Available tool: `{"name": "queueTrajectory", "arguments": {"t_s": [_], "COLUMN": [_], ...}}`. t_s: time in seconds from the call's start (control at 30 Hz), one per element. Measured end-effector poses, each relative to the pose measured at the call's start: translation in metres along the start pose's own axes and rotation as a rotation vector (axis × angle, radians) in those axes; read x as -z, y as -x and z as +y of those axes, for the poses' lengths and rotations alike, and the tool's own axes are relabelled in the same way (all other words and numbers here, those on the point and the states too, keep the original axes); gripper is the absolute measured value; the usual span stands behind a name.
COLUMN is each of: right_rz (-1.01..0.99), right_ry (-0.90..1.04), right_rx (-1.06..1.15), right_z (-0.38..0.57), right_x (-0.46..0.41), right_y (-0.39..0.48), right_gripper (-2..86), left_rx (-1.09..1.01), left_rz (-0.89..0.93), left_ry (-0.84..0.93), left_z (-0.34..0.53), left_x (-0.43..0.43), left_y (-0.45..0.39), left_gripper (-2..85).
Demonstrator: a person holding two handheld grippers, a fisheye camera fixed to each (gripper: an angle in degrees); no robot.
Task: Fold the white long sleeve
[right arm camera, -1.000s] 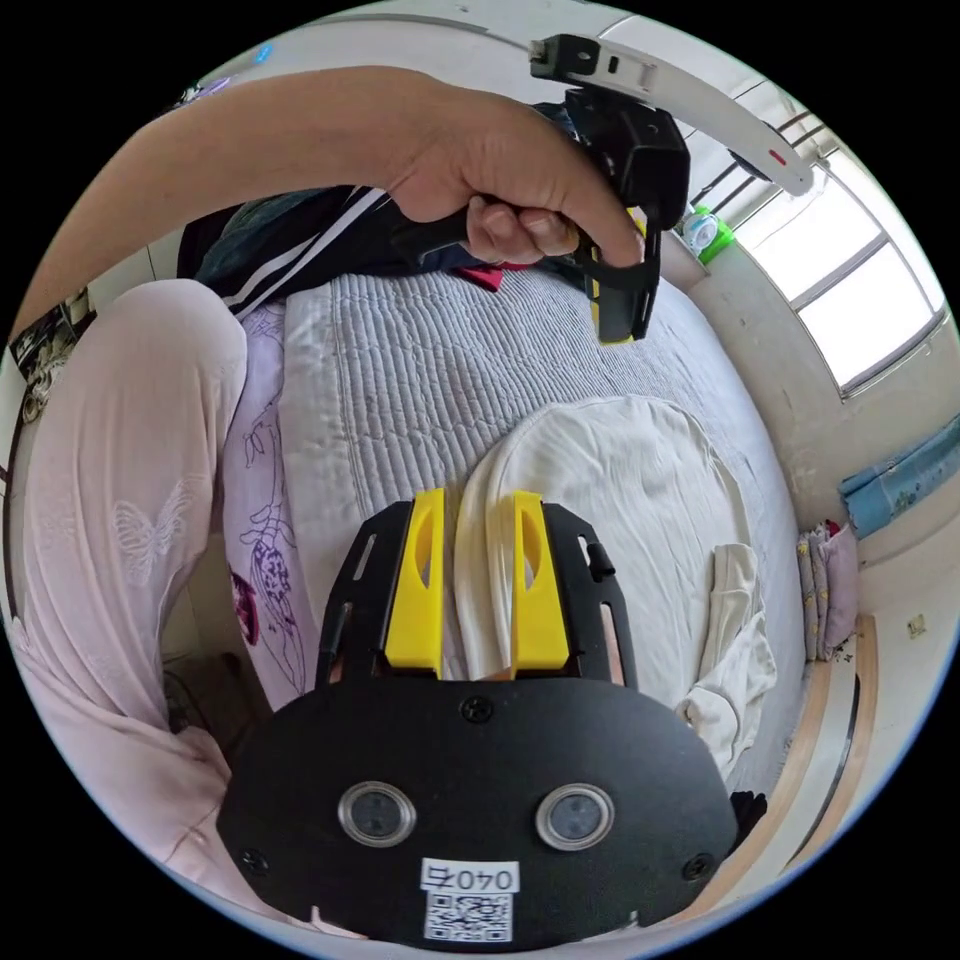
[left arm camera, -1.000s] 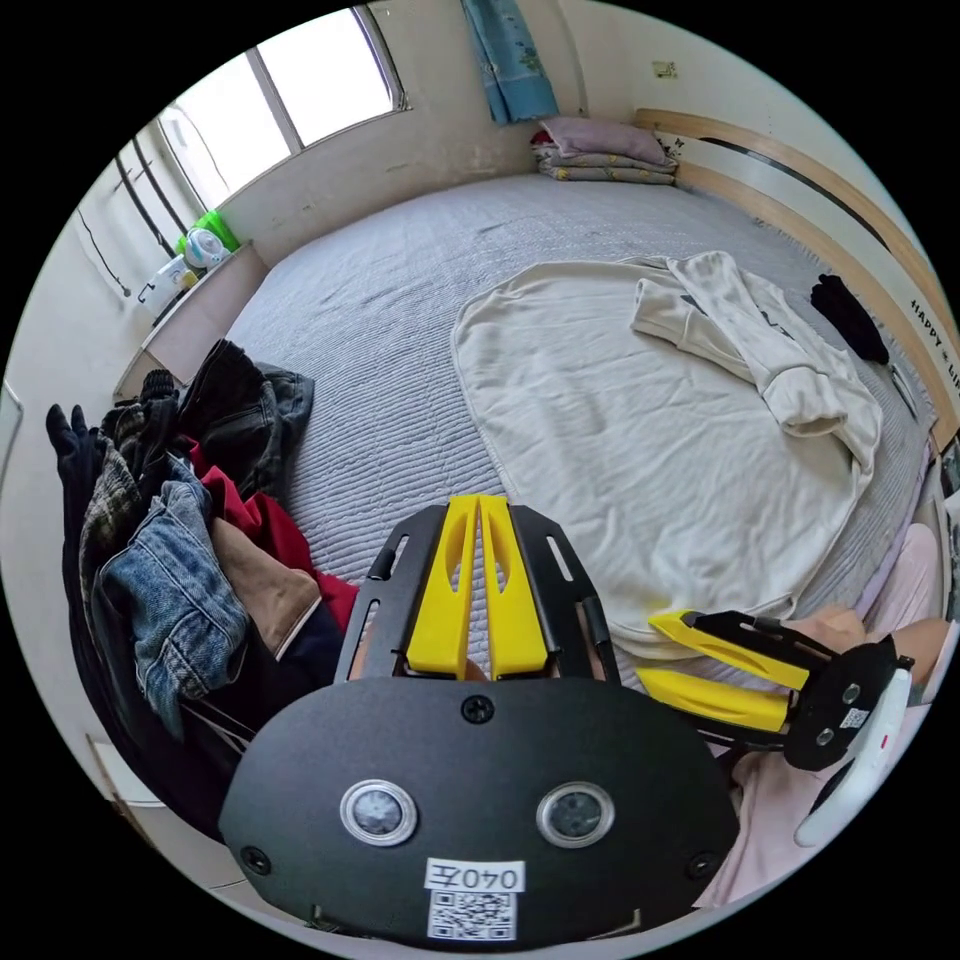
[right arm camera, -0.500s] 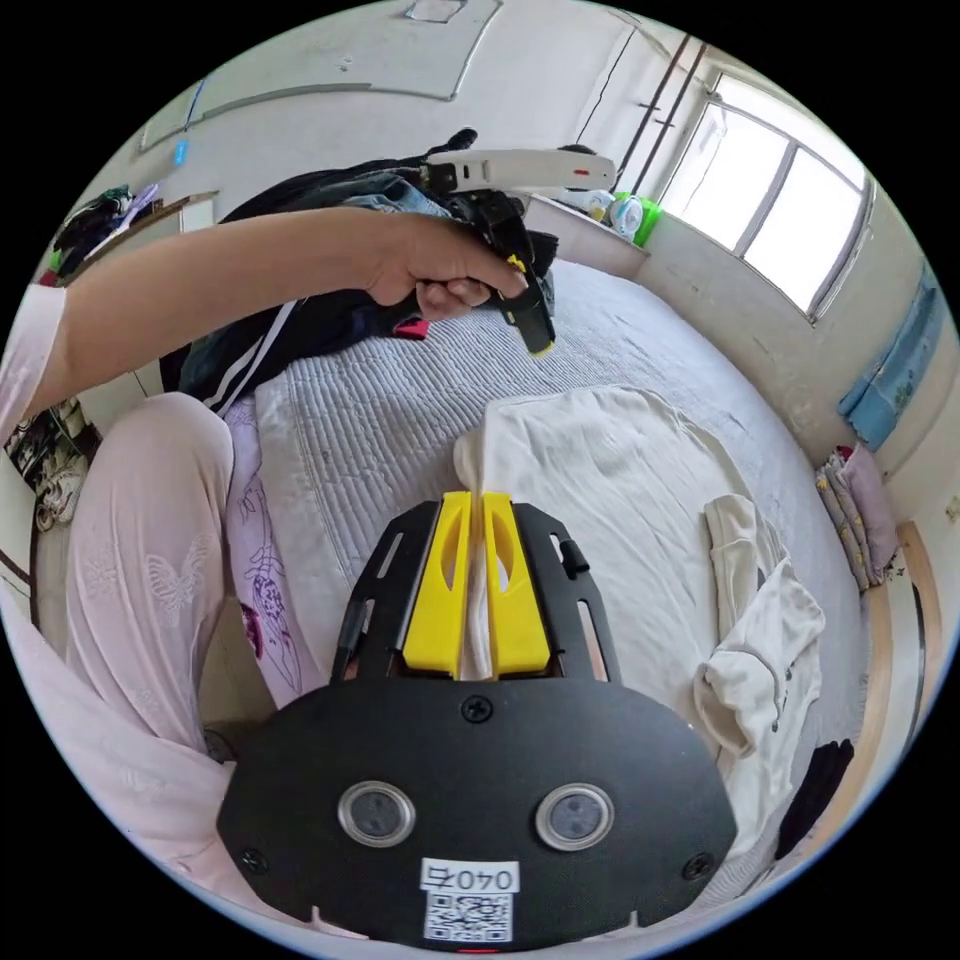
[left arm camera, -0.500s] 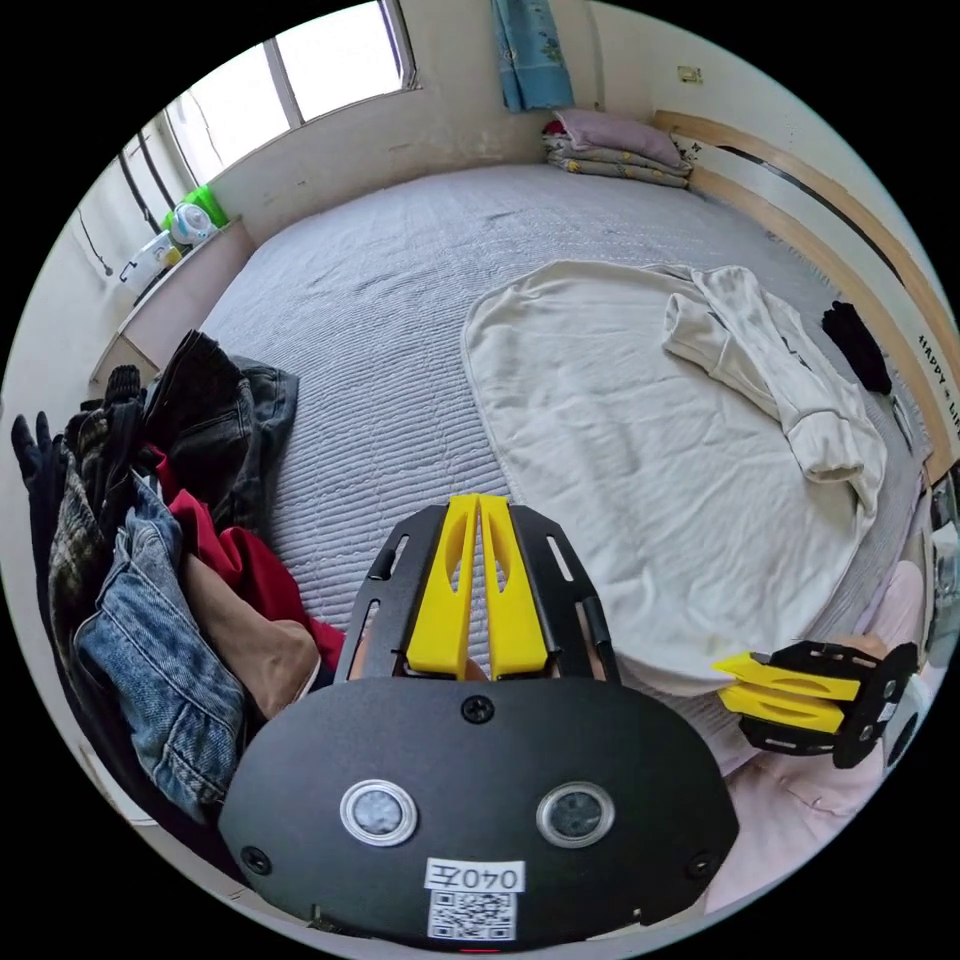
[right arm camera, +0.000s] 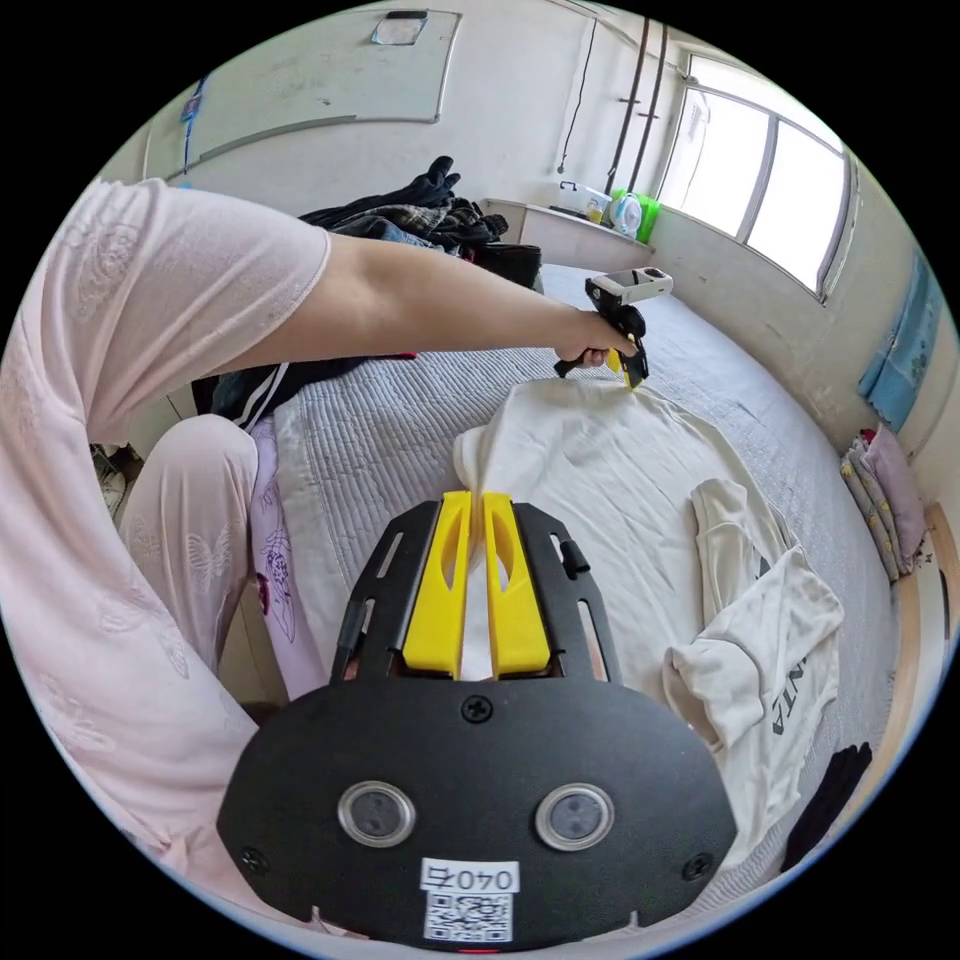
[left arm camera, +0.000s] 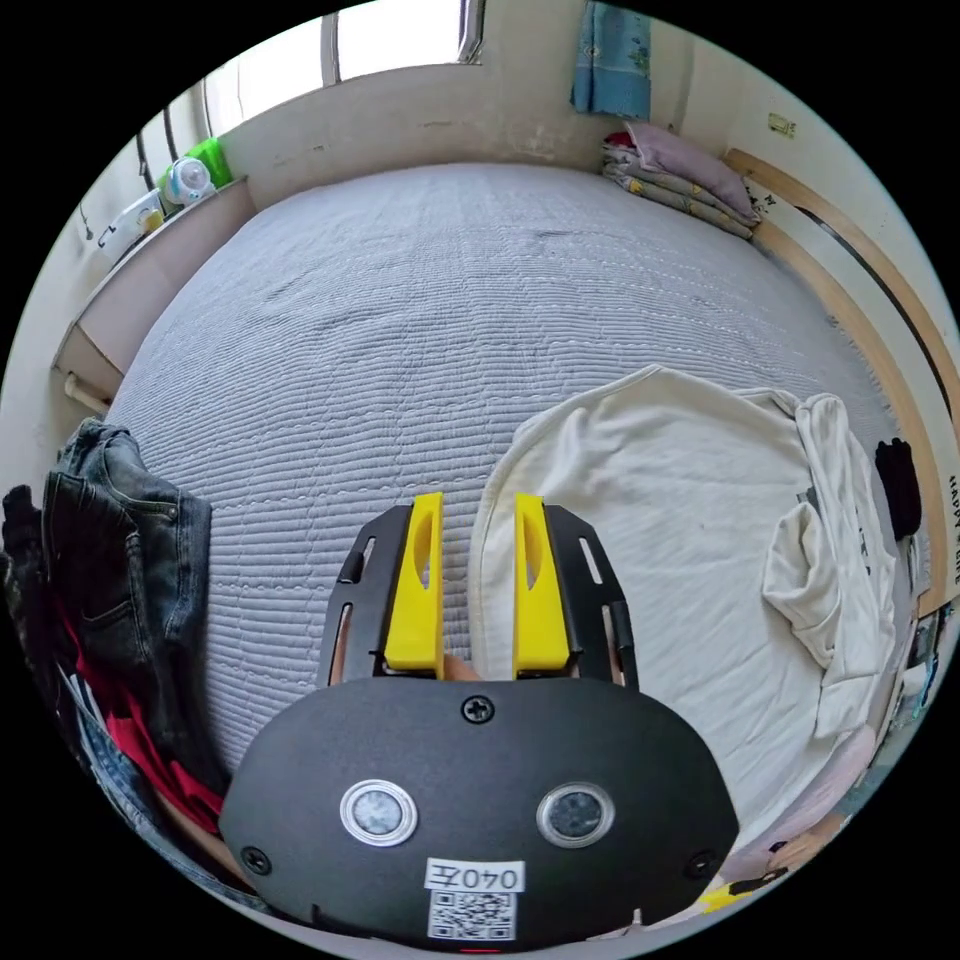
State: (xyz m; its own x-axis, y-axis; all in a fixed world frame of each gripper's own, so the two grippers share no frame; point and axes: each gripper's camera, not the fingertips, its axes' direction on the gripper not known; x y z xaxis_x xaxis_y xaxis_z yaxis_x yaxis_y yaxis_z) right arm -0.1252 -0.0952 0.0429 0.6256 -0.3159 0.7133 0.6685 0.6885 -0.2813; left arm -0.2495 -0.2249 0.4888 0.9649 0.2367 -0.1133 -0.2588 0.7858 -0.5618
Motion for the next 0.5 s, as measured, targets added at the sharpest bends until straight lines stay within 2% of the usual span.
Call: {"name": "queueTrajectory", "arguments": {"t_s": [0.07, 0.13, 0.2, 0.37, 0.43, 0.5], "right_rz": [-0.011, -0.025, -0.029, -0.057, -0.060, -0.057], "right_ry": [-0.004, -0.013, -0.023, -0.029, -0.031, -0.033], "right_rx": [0.000, -0.003, -0.004, -0.016, -0.017, -0.012], "right_z": [0.008, 0.013, 0.018, 0.026, 0.028, 0.030], "right_x": [-0.005, -0.008, -0.010, -0.022, -0.025, -0.028], "right_y": [-0.005, -0.008, -0.011, -0.018, -0.020, -0.021], "right_gripper": [-0.7, -0.7, -0.7, -0.8, -0.8, -0.8], "left_rx": [0.002, -0.120, -0.351, -0.642, -0.643, -0.501], "left_rz": [0.019, -0.048, -0.185, -0.281, -0.317, -0.406], "left_ry": [-0.040, -0.099, -0.239, -0.425, -0.436, -0.482], "left_z": [-0.002, 0.005, 0.030, 0.065, 0.063, 0.051], "left_x": [0.002, 0.009, 0.020, 0.029, 0.029, 0.035], "left_y": [-0.007, -0.029, -0.066, -0.098, -0.098, -0.087], "left_gripper": [3.0, 0.4, -0.6, -1.1, -1.1, -1.0]}}
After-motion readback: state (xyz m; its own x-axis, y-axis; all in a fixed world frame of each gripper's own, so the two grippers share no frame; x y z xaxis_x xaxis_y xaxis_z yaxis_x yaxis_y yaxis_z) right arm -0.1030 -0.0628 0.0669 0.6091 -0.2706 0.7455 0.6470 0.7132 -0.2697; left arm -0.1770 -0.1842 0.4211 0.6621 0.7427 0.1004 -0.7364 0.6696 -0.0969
